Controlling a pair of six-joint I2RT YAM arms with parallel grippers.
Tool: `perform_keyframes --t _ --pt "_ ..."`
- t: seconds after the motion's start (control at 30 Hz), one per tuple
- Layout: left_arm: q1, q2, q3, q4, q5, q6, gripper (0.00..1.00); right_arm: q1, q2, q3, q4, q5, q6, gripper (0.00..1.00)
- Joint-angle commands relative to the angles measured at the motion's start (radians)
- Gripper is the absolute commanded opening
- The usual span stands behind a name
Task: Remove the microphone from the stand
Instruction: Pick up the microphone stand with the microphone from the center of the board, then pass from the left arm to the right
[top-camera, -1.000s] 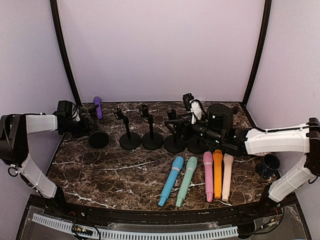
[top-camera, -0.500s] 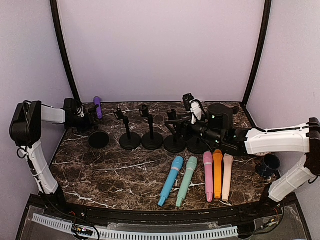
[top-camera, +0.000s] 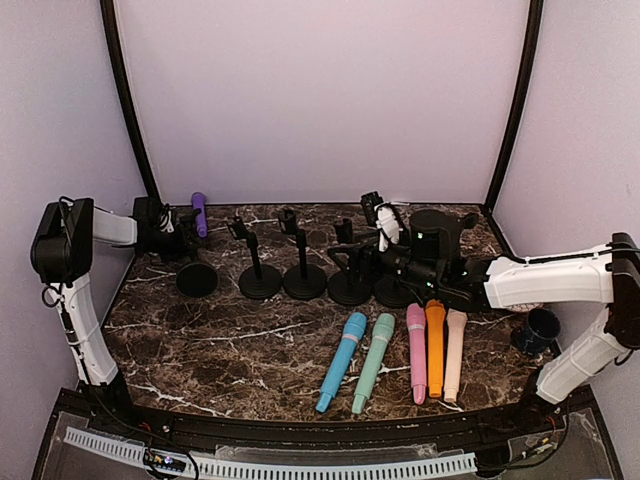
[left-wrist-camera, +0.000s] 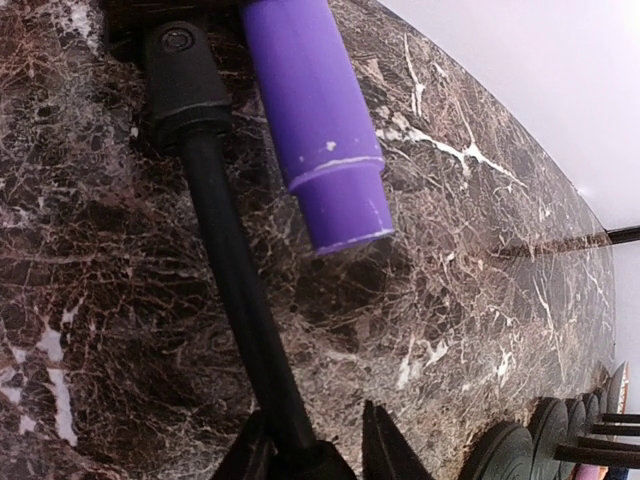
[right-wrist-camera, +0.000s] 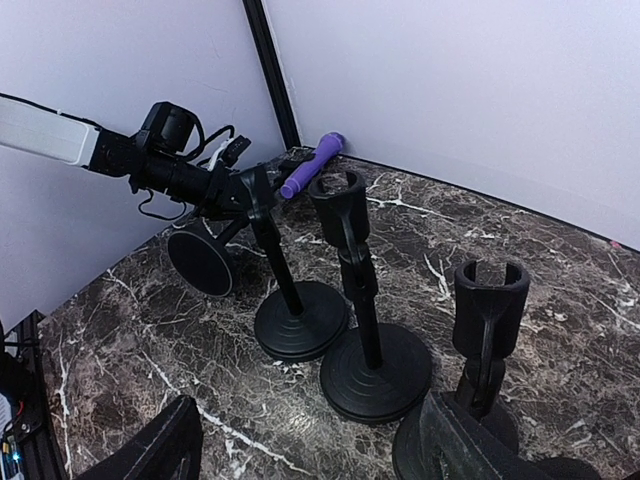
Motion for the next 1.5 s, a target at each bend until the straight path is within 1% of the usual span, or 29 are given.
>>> perform_keyframes --t 0.0,0.2,0.33,0.57,0.7,0.8,0.93,1.03,1.17,1.27,1.37,1.47 --pt "-0.001 -0.009 0.014 0.017 0.010 0.032 0.21 -0.002 0.005 0.033 0.017 0.006 0.010 0.76" --pt "-0.001 -0.100 -0.054 0.078 -0.006 0.023 0.06 -0.002 0.000 0.029 0.017 0.018 0.018 0.76" --pt "-0.001 -0.186 -0.130 0.163 0.005 0.029 0.00 -0.002 -0.009 0.021 0.017 0.028 0.019 0.76" --pt "-0.002 -0.348 -0.255 0.303 -0.022 0.043 0.00 -0.002 -0.032 0.001 0.019 0.037 0.017 0.76" --pt "-0.008 -0.440 -0.322 0.355 -0.046 0.043 0.00 -0.002 -0.050 -0.009 0.017 0.041 0.015 0.76" --pt "-0.027 -0.538 -0.358 0.381 -0.076 0.065 0.00 -0.002 -0.063 -0.009 0.015 0.043 0.015 0.76" --pt "-0.071 -0.664 -0.401 0.385 -0.130 0.128 0.00 -0.002 -0.063 0.006 0.015 0.040 0.012 0.77" --pt "-0.132 -0.761 -0.432 0.380 -0.158 0.155 0.00 -0.002 -0.050 0.045 -0.002 0.009 0.005 0.78" --pt "-0.197 -0.854 -0.459 0.389 -0.118 0.195 0.00 -0.001 -0.030 0.105 -0.017 -0.080 -0.015 0.83" --pt "-0.285 -0.899 -0.466 0.397 -0.103 0.249 0.00 0.001 -0.015 0.171 -0.034 -0.145 -0.030 0.85" --pt "-0.339 -0.931 -0.471 0.416 -0.088 0.245 0.00 0.006 0.005 0.248 -0.040 -0.190 -0.033 0.88" --pt "-0.399 -0.942 -0.478 0.436 -0.065 0.232 0.00 0.006 0.030 0.314 -0.006 -0.229 -0.012 0.91"
